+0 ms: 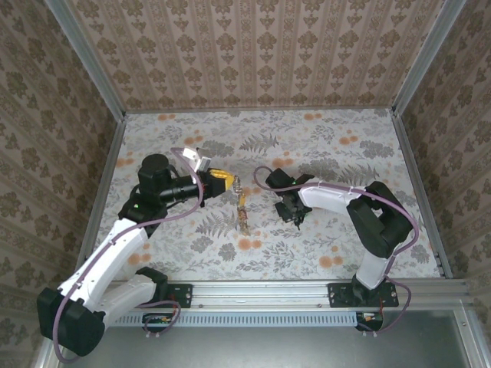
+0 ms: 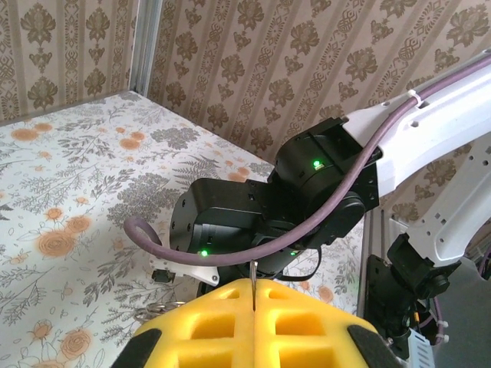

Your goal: Put the keys on the keyring

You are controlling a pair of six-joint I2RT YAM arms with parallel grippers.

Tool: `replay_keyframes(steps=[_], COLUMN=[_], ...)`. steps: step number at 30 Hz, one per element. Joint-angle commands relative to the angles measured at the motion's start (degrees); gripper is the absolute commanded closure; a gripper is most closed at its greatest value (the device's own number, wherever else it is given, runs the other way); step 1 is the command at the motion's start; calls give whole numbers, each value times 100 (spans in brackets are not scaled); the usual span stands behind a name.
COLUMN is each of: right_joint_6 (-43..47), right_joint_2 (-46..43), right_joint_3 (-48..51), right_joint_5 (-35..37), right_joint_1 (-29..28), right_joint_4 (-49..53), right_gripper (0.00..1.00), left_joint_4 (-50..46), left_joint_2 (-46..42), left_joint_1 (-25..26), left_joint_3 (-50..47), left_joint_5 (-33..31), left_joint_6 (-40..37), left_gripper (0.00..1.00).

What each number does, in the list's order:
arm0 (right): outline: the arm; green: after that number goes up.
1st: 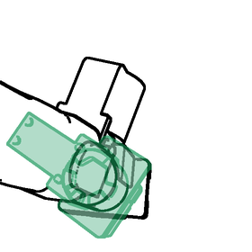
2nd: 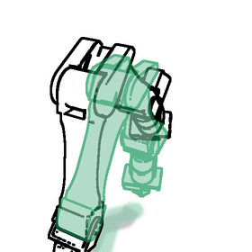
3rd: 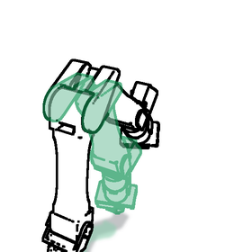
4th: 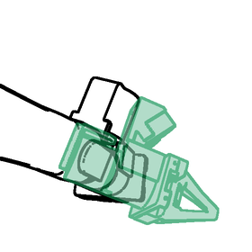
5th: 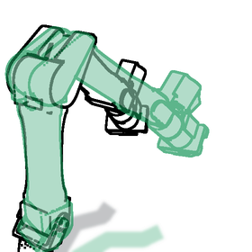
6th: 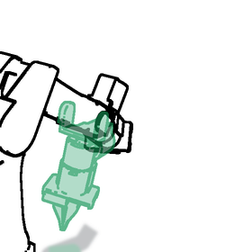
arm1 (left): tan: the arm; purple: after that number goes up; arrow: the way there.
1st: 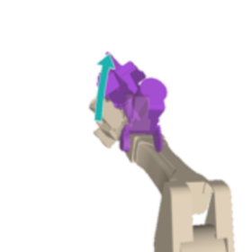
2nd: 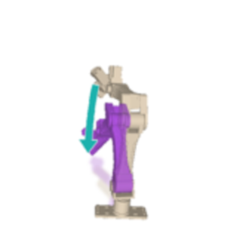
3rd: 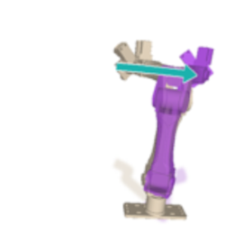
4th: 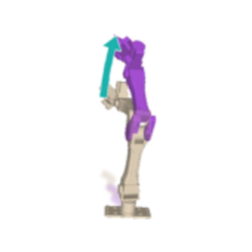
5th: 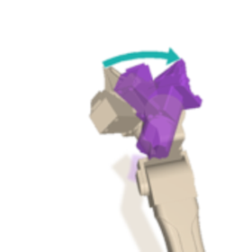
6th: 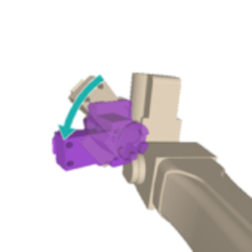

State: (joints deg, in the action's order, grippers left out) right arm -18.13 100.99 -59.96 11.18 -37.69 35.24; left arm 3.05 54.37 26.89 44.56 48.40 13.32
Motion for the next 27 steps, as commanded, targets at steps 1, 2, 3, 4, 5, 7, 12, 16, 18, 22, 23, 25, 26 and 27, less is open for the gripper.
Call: replay_keyframes(steps=[1,2,3,4,5,7,12,16,18,22,23,25,26,27], right_joint_6=[-17,-16,-21,-18,-16,-19,-64,-85,-92,-80,-92,-114,-133,-151], right_joint_2=[-140,-148,-149,-152,-158,-174,-220,-130,-83,14,34,59,57,58], right_joint_3=[-81,-71,-61,-57,-59,-83,-40,-41,-98,-191,-191,-169,-139,-118], right_joint_5=[389,417,414,411,426,463,504,507,517,520,517,498,494,486], right_joint_1=[-122,-129,-142,-150,-166,-209,-239,-239,-234,-231,-230,-230,-230,-232], right_joint_4=[380,409,413,413,428,471,541,503,505,576,580,584,577,563], right_gripper=[75,75,74,74,74,72,71,73,73,75,75,76,76,77], left_joint_4=[291,292,306,319,319,321,330,337,328,338,337,329,328,328], left_joint_2=[-52,-49,-49,-49,-58,-53,-70,-80,-95,-119,-120,-124,-125,-139], left_joint_1=[-45,-46,-45,-46,-52,-45,-46,-53,-46,-44,-48,-48,-48,-50], left_joint_3=[-18,-25,-26,-35,-35,-35,-57,-43,-46,-53,-50,-53,-54,-61], left_joint_5=[169,178,181,187,188,189,187,211,210,205,208,215,217,218], left_joint_6=[65,69,74,77,82,76,83,78,75,65,65,65,65,61], left_gripper=[100,100,100,100,100,100,100,100,100,100,100,100,100,100])
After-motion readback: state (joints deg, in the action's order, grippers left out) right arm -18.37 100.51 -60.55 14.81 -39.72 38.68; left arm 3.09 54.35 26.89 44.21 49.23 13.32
